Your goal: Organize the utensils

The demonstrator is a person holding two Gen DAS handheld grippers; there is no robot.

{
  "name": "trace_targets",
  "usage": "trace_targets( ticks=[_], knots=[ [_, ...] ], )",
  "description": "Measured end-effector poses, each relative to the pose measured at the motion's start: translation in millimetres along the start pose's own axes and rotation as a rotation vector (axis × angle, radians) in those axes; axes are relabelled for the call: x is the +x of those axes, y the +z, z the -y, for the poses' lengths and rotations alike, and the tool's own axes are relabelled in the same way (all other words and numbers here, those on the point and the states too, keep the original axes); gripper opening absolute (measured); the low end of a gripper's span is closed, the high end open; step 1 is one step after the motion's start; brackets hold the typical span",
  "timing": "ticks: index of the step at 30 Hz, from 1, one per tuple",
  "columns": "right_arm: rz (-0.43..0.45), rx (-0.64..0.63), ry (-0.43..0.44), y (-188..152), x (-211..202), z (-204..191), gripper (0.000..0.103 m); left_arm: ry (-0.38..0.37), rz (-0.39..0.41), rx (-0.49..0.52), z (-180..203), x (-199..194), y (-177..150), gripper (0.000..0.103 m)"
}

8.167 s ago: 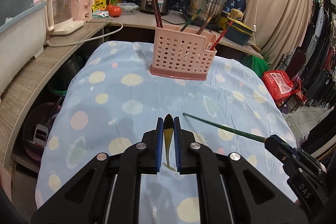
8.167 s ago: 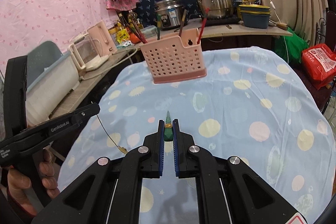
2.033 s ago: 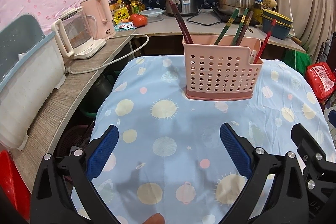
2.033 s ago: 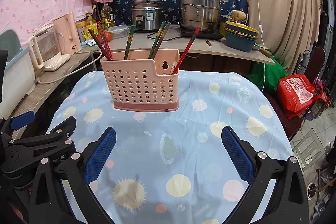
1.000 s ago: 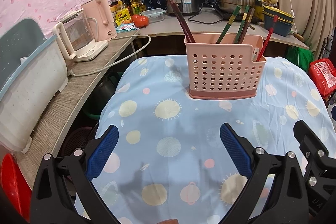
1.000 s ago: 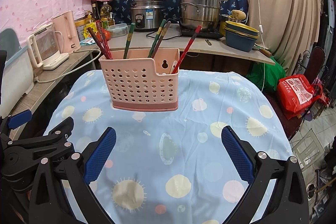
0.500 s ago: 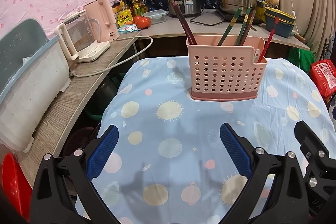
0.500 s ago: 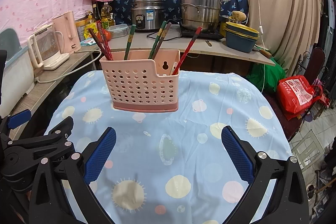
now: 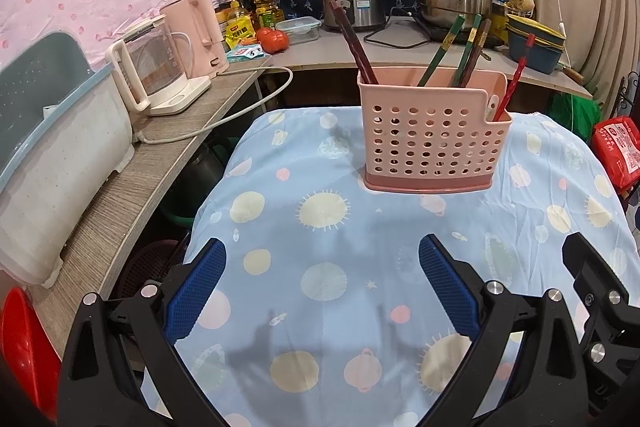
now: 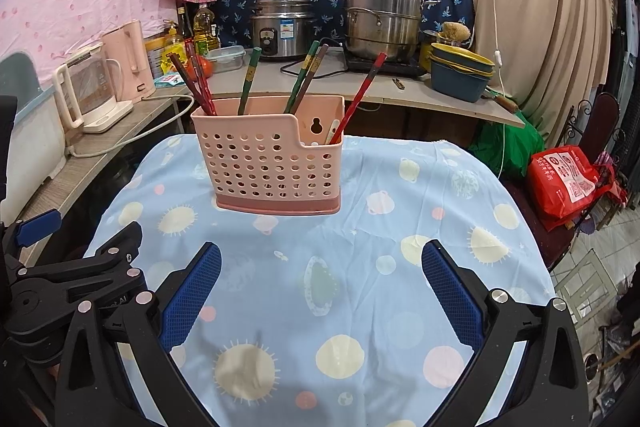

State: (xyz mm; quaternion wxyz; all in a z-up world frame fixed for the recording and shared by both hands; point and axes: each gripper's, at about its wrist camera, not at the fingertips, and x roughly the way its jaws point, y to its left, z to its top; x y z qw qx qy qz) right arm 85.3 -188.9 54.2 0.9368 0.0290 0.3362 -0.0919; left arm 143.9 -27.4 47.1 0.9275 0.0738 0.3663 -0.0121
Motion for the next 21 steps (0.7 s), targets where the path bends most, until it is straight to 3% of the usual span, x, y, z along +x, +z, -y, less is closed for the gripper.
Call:
trace_targets(
  ticks=[21],
  knots=[
    [0.005,-0.004,-0.003,4.7,-2.5,-2.2,0.097,0.006,0.006,0.002,-0.5,-1.6,3.6,0.093]
  ],
)
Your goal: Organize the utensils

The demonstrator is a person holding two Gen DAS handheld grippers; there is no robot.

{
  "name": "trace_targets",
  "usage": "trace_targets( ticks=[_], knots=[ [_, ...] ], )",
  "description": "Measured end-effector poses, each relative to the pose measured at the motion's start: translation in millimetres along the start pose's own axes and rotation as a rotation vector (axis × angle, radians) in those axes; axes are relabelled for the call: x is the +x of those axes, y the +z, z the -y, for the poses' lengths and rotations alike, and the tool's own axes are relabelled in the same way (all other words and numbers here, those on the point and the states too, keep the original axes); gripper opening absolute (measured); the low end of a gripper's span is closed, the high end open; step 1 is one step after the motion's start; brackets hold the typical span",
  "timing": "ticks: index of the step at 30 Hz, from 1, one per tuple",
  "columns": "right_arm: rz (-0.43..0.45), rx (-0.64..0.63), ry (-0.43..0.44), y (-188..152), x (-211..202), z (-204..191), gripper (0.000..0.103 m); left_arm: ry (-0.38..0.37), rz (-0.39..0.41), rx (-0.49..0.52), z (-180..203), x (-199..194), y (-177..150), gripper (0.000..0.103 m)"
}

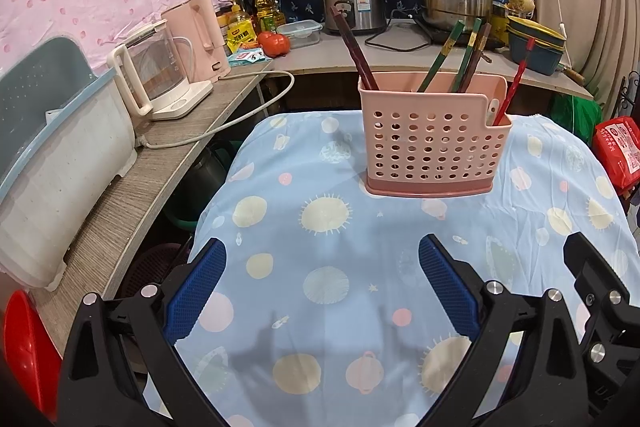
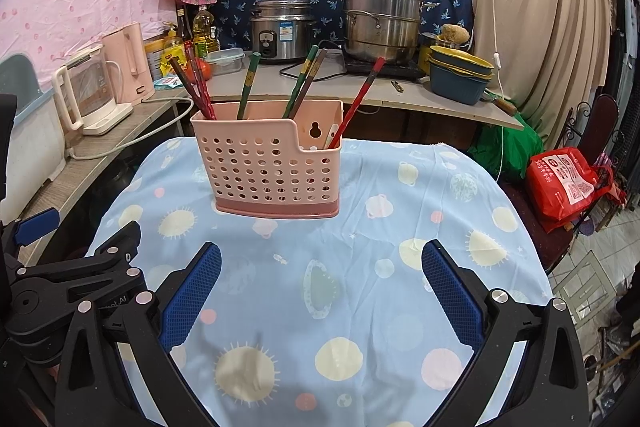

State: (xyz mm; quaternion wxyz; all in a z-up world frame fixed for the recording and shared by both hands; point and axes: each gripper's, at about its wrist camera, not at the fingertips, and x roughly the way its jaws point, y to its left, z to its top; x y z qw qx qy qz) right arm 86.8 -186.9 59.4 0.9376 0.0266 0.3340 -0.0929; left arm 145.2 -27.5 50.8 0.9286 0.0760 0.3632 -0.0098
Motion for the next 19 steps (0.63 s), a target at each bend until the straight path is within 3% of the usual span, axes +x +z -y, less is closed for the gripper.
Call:
trace_targets(
  ticks=[19],
  knots=[
    [0.003,0.004,0.0,2.9,-0.8,2.0,0.097,0.007,0.022,0.019,2.5,-3.8,1.9,0.092]
  ],
)
